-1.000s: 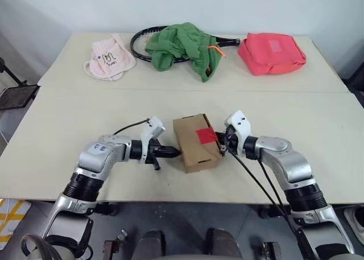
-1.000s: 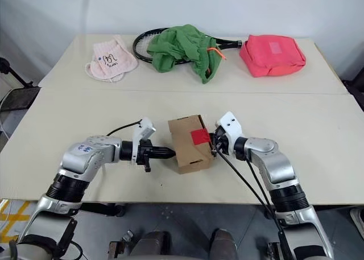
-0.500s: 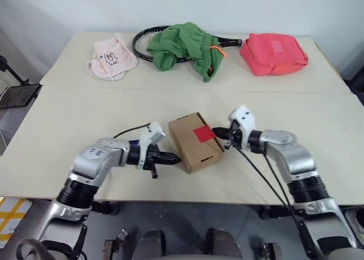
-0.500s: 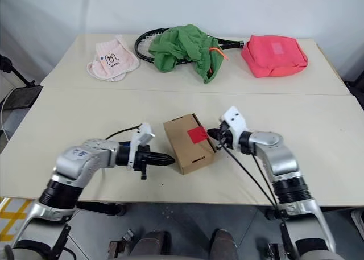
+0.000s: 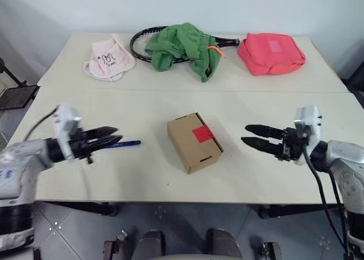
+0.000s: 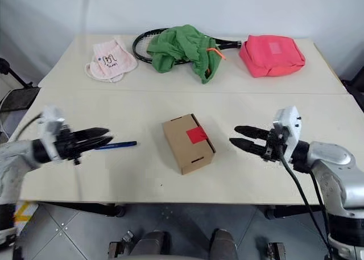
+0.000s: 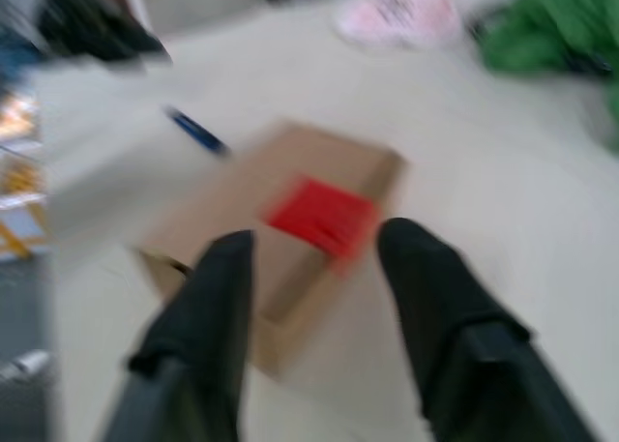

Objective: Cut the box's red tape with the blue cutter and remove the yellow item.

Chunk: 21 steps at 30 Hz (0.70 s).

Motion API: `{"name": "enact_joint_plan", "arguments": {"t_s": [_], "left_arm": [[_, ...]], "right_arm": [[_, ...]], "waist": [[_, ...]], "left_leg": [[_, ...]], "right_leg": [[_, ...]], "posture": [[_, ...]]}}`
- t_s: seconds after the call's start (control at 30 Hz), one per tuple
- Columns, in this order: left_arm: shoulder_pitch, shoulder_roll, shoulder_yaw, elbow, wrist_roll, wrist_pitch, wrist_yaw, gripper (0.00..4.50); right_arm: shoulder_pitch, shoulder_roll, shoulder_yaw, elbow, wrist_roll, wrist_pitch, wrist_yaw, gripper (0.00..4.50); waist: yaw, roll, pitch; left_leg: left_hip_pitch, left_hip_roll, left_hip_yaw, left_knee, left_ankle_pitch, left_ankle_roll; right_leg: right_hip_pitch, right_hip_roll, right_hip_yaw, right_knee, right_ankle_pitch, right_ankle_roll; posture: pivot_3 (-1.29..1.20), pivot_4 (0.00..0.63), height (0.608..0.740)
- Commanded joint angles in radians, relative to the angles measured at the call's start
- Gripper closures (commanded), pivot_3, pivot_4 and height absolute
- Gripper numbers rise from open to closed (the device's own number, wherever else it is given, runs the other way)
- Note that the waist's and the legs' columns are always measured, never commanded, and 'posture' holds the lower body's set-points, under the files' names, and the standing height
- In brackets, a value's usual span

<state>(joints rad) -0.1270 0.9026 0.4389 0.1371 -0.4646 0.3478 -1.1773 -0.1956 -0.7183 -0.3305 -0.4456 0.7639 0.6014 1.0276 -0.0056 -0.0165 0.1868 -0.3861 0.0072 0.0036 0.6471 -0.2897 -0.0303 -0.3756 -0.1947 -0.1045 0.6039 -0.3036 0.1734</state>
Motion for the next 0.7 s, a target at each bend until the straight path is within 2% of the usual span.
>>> {"name": "enact_joint_plan", "arguments": {"t_s": [0.03,0.1,0.13,0.2,0.4,0.53,0.7], "left_arm": [[0.002,0.061,0.071,0.233,0.061,-0.228,-0.043,1.37],[-0.026,0.095,0.061,0.395,0.11,-0.365,-0.043,0.75],[-0.042,0.112,0.047,0.454,0.125,-0.4,-0.051,0.36],[-0.098,0.13,0.021,0.552,0.135,-0.426,-0.077,0.03],[-0.252,0.112,-0.104,0.607,0.175,-0.488,-0.171,0.03],[-0.387,0.073,-0.247,0.593,0.238,-0.475,-0.229,0.03],[-0.537,0.02,-0.391,0.614,0.361,-0.426,-0.164,0.03]], "right_arm": [[0.022,0.008,-0.015,-0.151,0.072,-0.02,-0.032,0.91],[0.034,0.021,-0.008,-0.186,0.072,-0.048,-0.05,0.21],[0.037,0.031,-0.007,-0.198,0.08,-0.053,-0.068,0.0],[0.056,0.046,0.001,-0.234,0.084,-0.067,-0.089,0.0],[0.101,0.044,0.022,-0.289,0.059,-0.119,-0.106,0.0],[0.143,0.02,0.006,-0.298,0.03,-0.16,-0.089,0.0],[0.181,-0.003,-0.002,-0.302,0.027,-0.181,-0.092,0.0]], "waist": [[0.008,0.0,0.0],[0.024,-0.001,0.0],[0.029,-0.002,0.0],[0.037,-0.003,-0.001],[0.031,-0.004,-0.001],[0.029,-0.004,-0.001],[0.028,-0.004,-0.001]], "left_leg": [[0.0,0.001,0.0,0.0,-0.001,0.001],[-0.001,0.001,0.001,0.002,-0.002,0.003],[-0.001,0.001,0.002,0.003,-0.003,0.004],[-0.001,0.001,0.002,0.003,-0.004,0.003],[-0.001,0.002,0.004,0.003,-0.005,0.003],[0.0,0.003,0.005,0.003,-0.005,0.003],[0.0,0.004,0.006,0.005,-0.005,0.003]], "right_leg": [[0.0,0.0,0.0,0.0,0.0,0.0],[0.0,0.0,0.0,-0.001,0.0,0.0],[0.0,0.0,0.0,-0.001,0.0,-0.001],[0.0,0.0,0.0,-0.001,0.0,0.0],[-0.001,0.001,-0.001,0.002,0.001,0.0],[-0.002,0.002,-0.001,0.003,0.001,0.0],[-0.002,0.002,-0.001,0.003,0.001,0.0]], "posture": [[0.0,0.15,0.74],[0.0,0.15,0.74],[0.0,0.15,0.74],[0.0,0.15,0.74],[0.0,0.15,0.74],[0.0,0.15,0.74],[0.0,0.15,0.74]]}}
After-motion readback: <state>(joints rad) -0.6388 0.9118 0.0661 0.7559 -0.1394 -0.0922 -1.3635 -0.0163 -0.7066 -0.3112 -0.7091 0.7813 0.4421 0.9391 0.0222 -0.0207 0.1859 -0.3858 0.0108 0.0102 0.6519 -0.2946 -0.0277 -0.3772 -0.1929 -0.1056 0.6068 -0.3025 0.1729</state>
